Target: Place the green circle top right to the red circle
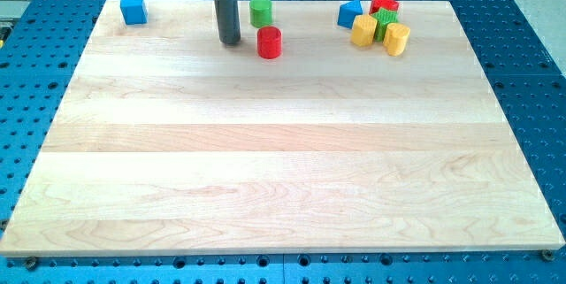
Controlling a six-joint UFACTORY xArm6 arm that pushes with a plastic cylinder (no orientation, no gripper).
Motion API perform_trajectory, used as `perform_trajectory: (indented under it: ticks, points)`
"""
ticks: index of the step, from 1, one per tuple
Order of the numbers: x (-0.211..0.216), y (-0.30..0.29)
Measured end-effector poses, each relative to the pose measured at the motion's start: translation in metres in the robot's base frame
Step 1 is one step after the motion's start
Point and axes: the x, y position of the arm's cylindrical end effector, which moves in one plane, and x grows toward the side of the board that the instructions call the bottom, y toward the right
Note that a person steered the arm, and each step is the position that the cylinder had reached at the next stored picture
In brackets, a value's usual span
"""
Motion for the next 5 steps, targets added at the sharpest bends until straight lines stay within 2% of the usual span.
perform_trajectory:
  ticks: [1,3,5]
  points:
    - [-0.033,0.0]
    - [-0.029,0.066]
    - [-0.012,0.061]
